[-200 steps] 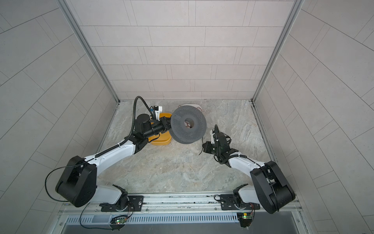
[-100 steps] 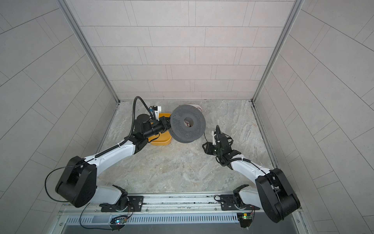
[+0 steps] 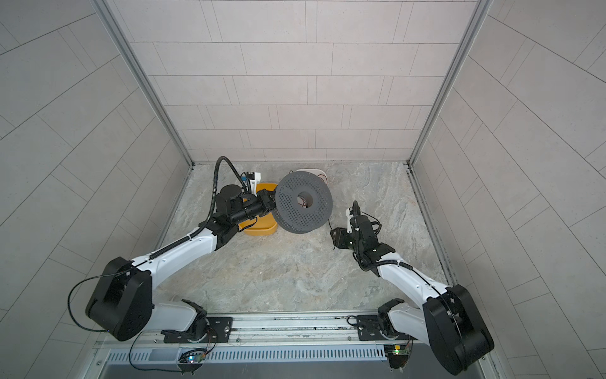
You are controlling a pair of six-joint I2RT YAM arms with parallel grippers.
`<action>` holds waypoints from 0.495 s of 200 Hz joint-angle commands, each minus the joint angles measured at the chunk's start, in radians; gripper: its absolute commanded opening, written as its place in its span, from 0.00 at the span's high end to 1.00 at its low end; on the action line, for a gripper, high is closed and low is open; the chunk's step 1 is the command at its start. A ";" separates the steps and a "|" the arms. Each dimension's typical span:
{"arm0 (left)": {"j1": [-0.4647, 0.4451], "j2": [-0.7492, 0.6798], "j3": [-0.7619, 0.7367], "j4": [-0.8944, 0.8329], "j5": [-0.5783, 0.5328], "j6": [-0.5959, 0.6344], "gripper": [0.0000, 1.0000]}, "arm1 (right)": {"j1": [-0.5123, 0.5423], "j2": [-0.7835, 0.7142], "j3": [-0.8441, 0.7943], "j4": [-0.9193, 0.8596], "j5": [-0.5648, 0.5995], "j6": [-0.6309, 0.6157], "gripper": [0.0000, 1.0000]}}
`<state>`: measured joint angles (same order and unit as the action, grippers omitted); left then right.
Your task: Wrap the cables
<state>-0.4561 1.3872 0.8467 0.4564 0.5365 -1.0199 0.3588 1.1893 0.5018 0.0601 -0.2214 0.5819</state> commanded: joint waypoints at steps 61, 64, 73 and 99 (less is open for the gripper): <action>0.005 -0.055 0.022 0.061 0.014 0.004 1.00 | 0.018 0.263 0.053 0.137 -0.103 0.059 0.60; 0.004 -0.056 0.025 0.059 0.015 0.004 1.00 | 0.018 0.271 0.053 0.140 -0.110 0.059 0.61; 0.004 -0.060 0.025 0.052 0.015 0.005 1.00 | 0.021 0.288 0.053 0.149 -0.121 0.066 0.67; 0.004 -0.076 0.027 0.025 -0.002 0.021 1.00 | 0.028 0.282 0.046 0.158 -0.126 0.078 0.84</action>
<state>-0.4564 1.3746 0.8467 0.4362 0.5343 -1.0126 0.3786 1.4849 0.5438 0.1795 -0.3275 0.6422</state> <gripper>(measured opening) 0.074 0.225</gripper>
